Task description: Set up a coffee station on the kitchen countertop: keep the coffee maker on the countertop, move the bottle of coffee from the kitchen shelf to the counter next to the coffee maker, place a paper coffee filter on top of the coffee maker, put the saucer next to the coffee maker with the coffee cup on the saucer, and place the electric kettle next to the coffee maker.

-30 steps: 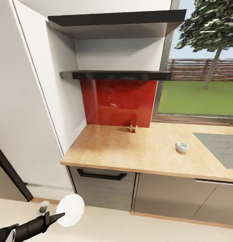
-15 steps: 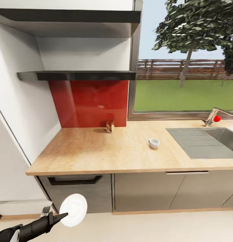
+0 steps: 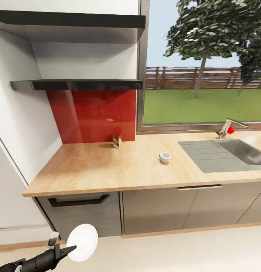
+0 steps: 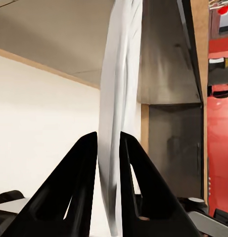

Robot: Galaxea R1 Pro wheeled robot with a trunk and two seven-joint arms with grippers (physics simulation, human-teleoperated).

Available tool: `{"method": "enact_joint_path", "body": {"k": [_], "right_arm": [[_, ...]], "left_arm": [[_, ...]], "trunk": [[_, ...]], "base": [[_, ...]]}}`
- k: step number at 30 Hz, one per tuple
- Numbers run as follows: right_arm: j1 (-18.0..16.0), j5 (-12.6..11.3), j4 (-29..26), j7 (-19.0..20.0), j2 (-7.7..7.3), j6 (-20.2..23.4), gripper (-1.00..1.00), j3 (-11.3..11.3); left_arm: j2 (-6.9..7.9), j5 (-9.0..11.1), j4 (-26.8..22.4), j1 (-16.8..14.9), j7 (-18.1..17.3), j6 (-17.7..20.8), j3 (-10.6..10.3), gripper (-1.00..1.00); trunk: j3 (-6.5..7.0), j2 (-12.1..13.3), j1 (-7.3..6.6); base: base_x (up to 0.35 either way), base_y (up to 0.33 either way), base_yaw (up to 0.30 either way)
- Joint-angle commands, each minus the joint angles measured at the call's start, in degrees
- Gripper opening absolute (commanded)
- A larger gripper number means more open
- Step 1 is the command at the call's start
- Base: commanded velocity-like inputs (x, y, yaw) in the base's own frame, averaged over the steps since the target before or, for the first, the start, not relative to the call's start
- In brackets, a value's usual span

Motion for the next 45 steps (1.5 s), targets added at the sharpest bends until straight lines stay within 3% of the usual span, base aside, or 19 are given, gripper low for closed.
{"method": "enact_joint_path", "body": {"k": [1,13,17,18,24,26,27,30,32,39,45], "right_arm": [[-0.03,-0.22,-0.1,0.1,-0.01,0.33,1.0,0.08],[-0.03,-0.22,-0.1,0.12,-0.13,0.33,1.0,0.06],[-0.03,-0.22,-0.1,0.12,-0.14,0.33,1.0,0.06],[-0.03,-0.22,-0.1,0.12,-0.14,0.33,1.0,0.06],[-0.03,-0.22,-0.1,0.12,-0.27,0.33,1.0,0.06],[-0.03,-0.18,-0.1,0.03,-0.36,0.26,1.0,0.06],[-0.03,-0.16,-0.1,-0.02,-0.42,0.25,1.0,0.03],[-0.03,-0.15,-0.1,-0.15,-1.29,0.24,1.0,-0.02],[-0.03,-0.17,-0.1,-0.16,-1.56,0.24,1.0,0.0],[-0.03,-0.27,-0.11,-0.14,-1.58,0.24,1.0,-0.02],[-0.03,-0.23,-0.1,-0.14,-1.68,-1.85,1.0,-0.03]], "left_arm": [[0.0,0.09,0.07,-0.05,0.21,0.36,0.06,-1.0],[-0.62,-0.08,1.1,-0.05,3.45,0.2,-0.09,-1.0],[-0.79,-0.15,2.8,-0.01,9.89,-2.07,0.01,-1.0],[-0.7,-0.14,4.74,-0.01,13.11,-4.98,0.03,-1.0],[-0.19,-0.24,13.58,0.59,23.65,-16.72,-0.15,-1.0],[-0.17,-0.24,16.05,3.22,31.53,-26.05,-0.35,-1.0],[-0.18,-0.23,16.22,3.67,32.52,-27.76,-0.39,-1.0],[-0.58,-0.22,16.78,4.52,34.16,-31.8,-0.69,-1.0],[-0.74,-0.22,16.88,4.67,34.33,-32.42,-0.74,-1.0],[-0.31,-0.37,16.92,5.04,34.41,-32.53,-0.89,-1.0],[-0.67,-0.35,16.84,5.7,34.51,-32.66,-3.06,-1.0]], "trunk": [[-0.12,-0.12,0.03],[-0.12,-0.12,0.03],[-0.12,-0.12,0.03],[-0.12,-0.12,0.03],[-0.12,-0.12,0.03],[-0.12,-0.12,0.03],[-0.12,-0.12,0.03],[-0.12,-0.12,0.03],[-0.12,-0.12,0.03],[-0.34,-0.12,0.03],[-0.77,-0.12,0.03]], "base": [[0.0,0.0,-0.175],[0.0,0.0,-0.278],[0.0,0.0,-0.298],[0.0,0.0,-0.299],[0.0,0.0,-0.299],[0.0,0.0,-0.299],[0.0,0.0,-0.299],[0.0,0.0,-0.299],[0.0,0.0,-0.3],[0.002,-0.009,-0.266],[0.116,-0.235,-0.205]]}}
